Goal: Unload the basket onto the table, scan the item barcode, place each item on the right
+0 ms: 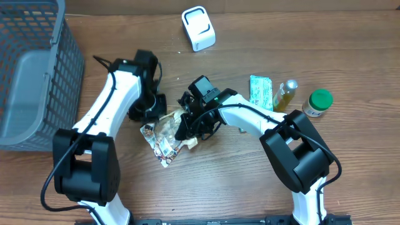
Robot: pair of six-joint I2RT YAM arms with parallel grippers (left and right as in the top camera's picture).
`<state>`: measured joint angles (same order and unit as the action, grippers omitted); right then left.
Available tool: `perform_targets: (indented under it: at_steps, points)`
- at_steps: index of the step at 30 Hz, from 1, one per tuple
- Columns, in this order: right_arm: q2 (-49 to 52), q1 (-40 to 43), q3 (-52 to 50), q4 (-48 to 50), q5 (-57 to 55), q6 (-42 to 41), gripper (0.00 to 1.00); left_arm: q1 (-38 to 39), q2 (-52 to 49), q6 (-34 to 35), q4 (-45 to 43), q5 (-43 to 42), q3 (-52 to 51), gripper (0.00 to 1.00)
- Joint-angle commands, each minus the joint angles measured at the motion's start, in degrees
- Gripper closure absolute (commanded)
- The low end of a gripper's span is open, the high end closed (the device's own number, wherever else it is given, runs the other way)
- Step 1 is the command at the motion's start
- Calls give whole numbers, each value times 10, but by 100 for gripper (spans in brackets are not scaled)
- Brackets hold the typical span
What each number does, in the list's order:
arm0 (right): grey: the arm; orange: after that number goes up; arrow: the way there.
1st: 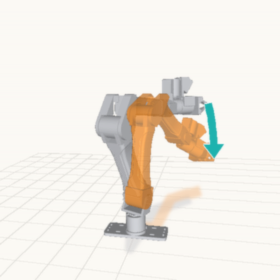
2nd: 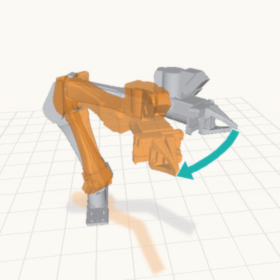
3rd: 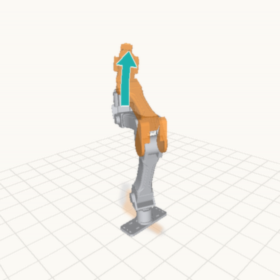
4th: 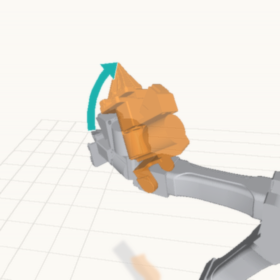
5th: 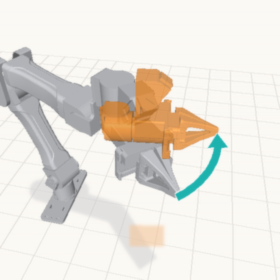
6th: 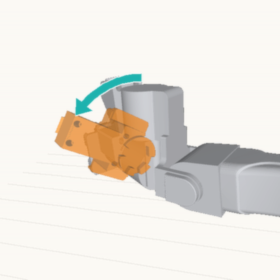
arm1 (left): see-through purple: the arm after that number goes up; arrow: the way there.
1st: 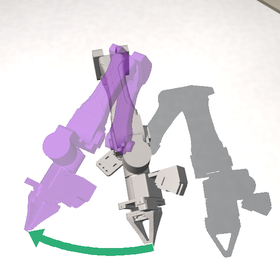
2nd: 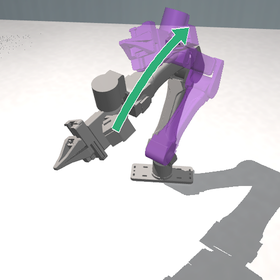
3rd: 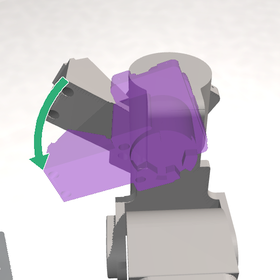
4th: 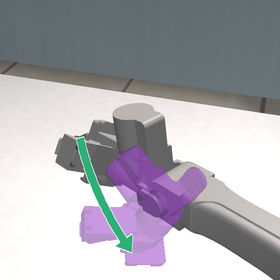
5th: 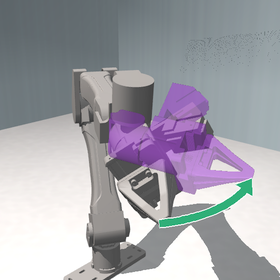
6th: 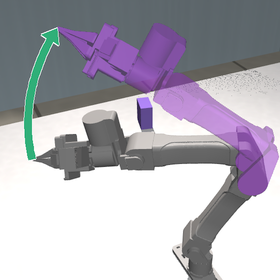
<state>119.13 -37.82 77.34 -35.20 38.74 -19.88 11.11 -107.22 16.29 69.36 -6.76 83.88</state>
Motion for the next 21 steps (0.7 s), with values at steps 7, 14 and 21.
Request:
perform_targets:
  at_steps: [7,14,21]
  points:
    - [-14,0,-1,-27,-56,23,96,-46,-6,-10,4,123,78,80]
    - [-14,0,-1,-28,-66,23,96,-80,-7,-9,5,154,78,23]
    - [-14,0,-1,-28,-78,23,96,-95,-7,-9,3,163,78,0]
